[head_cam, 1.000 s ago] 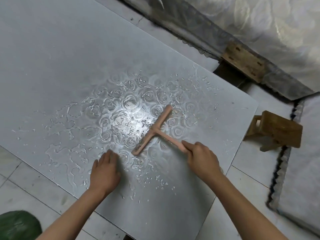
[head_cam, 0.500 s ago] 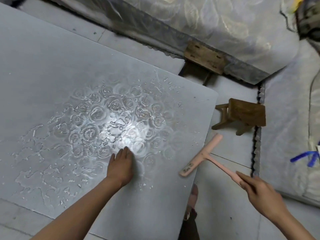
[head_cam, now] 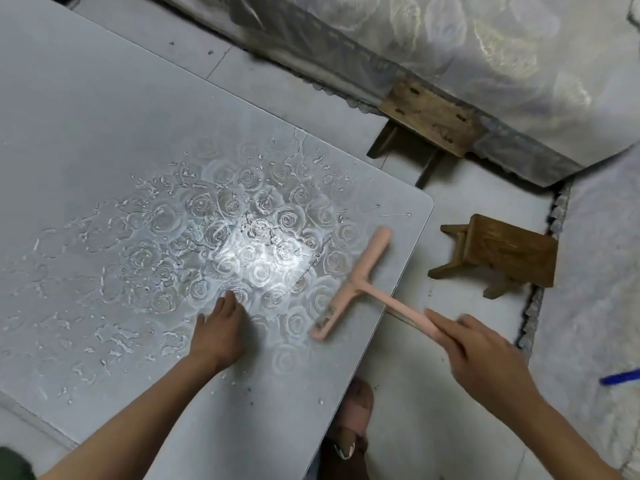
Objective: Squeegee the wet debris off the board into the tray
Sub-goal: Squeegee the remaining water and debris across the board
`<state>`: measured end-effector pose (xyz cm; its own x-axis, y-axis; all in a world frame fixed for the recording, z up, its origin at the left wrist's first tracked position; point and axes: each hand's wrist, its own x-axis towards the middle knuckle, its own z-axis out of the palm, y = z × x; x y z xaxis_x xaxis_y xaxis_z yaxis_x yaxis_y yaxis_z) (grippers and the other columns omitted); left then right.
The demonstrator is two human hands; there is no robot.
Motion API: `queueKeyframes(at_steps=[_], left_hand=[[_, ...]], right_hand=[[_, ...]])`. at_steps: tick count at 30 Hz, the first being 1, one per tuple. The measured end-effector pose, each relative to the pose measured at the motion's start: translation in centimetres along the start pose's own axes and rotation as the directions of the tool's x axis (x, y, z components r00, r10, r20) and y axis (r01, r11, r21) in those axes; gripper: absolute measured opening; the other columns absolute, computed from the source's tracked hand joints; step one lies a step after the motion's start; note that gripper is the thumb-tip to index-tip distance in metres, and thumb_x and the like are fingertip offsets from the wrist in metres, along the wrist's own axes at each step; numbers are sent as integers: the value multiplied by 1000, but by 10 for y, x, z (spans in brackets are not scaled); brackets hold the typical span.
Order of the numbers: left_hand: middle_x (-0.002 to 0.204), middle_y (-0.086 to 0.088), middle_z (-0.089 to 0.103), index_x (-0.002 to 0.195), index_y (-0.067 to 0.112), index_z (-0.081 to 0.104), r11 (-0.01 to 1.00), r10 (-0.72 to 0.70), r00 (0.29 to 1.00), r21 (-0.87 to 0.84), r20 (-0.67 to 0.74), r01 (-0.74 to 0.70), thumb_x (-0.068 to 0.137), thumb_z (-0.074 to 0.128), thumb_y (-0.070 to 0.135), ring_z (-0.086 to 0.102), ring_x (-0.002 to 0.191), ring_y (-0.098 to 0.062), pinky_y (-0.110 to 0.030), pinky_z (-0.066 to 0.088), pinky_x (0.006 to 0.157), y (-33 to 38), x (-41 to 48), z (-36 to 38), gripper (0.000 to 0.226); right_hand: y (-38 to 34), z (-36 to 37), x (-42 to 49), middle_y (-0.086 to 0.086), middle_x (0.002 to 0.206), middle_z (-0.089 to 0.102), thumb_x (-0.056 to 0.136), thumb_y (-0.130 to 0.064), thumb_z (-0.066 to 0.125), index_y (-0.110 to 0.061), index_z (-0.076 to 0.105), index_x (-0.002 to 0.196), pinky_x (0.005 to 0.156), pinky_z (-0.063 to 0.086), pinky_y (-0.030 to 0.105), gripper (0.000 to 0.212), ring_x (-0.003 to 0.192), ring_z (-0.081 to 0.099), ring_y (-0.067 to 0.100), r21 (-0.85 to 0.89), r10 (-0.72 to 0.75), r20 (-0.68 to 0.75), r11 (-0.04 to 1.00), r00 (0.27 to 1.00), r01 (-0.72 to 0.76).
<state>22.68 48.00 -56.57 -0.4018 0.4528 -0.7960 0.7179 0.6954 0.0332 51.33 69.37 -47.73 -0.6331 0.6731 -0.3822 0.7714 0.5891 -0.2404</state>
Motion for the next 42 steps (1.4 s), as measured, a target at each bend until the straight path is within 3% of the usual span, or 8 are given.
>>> queueKeyframes(at_steps=[3,8,11,19,23,28,35,42], left_hand=[[160,-7,-11,151,10,12,1000,-13,1000,22,-11,14,93,47,19,-1,149,-23,-51,15,117,-1,2,0,68],[161,1,-4,152,14,15,976,-85,989,-211,-117,59,85,49,5,8,148,-20,-48,15,117,-7,-3,12,76],[161,-7,6,149,9,21,945,-228,942,-288,-244,154,83,49,4,25,142,-29,-47,22,114,-10,-9,21,72],[161,-1,-1,151,12,14,959,-254,955,-169,-154,228,89,43,14,6,148,-18,-43,13,118,-13,-4,24,68],[161,-5,-8,152,11,6,959,-266,962,-121,-69,256,92,43,21,1,149,-20,-46,11,118,-9,3,24,72],[160,-6,-11,151,12,5,960,-262,965,-107,-8,259,93,43,21,0,149,-21,-47,9,118,-10,4,20,70],[160,-8,-12,151,11,7,952,-271,958,-123,88,281,93,41,17,1,149,-21,-50,7,119,-7,3,4,67],[149,-8,33,143,11,37,945,-313,950,-95,11,313,90,44,20,36,136,-21,-44,17,117,20,9,-53,54]], right_hand=[[17,-5,5,-4,68,49,85,-16,67,-24,69,114,39,30,27,30,49,56,24,-92,-54,76,994,996,61],[-57,31,78,2,104,51,95,-19,44,-35,35,142,68,41,30,50,93,60,25,-70,-216,165,971,962,229],[-110,32,107,6,107,52,93,-14,42,-31,39,139,70,42,32,49,95,59,28,-16,-319,134,946,938,324],[-22,-35,122,-8,81,49,94,-33,43,-43,56,123,59,40,33,34,86,61,23,-232,-212,166,941,963,247],[-81,-6,148,1,96,50,98,-35,40,-42,47,133,75,45,35,36,99,57,28,-90,-330,282,926,901,367],[-143,5,168,1,86,43,98,-33,41,-29,54,110,66,39,34,18,91,58,31,-105,-510,234,833,828,543],[-18,-59,142,-10,94,53,97,-37,41,-49,45,133,68,42,31,38,99,59,18,-134,-265,195,946,944,294],[77,-80,113,-10,83,55,95,-29,52,-41,57,128,68,49,38,36,88,61,24,-164,40,173,986,984,-11]])
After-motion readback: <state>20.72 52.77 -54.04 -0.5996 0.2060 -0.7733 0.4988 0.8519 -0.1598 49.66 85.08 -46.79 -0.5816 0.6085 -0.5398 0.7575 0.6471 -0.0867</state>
